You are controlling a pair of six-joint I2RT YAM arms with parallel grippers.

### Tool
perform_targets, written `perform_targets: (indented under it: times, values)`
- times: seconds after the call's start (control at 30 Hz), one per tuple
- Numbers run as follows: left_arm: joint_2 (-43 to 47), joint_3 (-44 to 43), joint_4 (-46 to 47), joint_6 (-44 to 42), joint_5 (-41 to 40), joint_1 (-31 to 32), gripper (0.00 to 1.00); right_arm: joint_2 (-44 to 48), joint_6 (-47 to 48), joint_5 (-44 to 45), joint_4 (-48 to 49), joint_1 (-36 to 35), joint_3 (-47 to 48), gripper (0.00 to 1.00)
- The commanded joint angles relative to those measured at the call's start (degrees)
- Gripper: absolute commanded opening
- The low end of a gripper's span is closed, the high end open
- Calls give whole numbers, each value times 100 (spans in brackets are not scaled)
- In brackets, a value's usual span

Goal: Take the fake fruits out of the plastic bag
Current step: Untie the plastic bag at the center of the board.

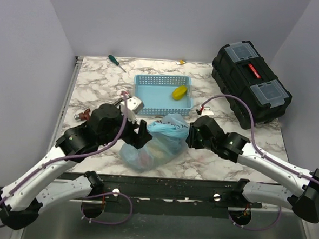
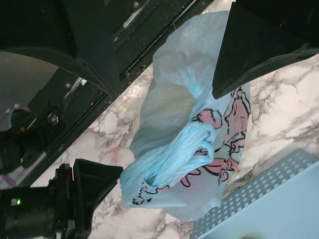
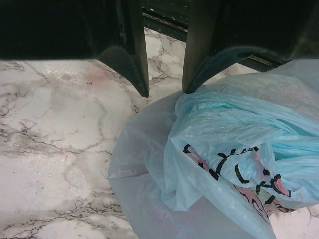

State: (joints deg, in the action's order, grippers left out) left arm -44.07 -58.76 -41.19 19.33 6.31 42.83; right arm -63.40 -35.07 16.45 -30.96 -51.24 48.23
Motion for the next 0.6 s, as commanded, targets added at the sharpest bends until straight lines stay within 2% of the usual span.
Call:
perform_targets:
  times: [0.0, 0.07, 0.17, 0.3, 0.47, 0.57]
  values:
    - [-941, -435, 230, -1085, -1094, 832, 76, 114, 151, -66, -442, 15, 231, 37]
    - [-1367, -601, 238, -1568, -1550, 1049, 80, 255, 189, -36, -479, 13, 147, 38]
    - [-1937, -888, 230, -2104, -2170, 1307, 80, 434, 70, 147, -618, 15, 60, 38]
    - [-2268, -860, 641, -2548, -2207, 1479, 79, 603, -91, 63, -535, 18, 23, 38]
    - [-2762, -919, 651, -2690, -2271, 1618, 73, 694, -172, 50, -371, 17, -22, 38]
    - [-2884, -819, 688, -2689, -2309, 1632, 63, 749, -93, -64, -226, 18, -24, 38]
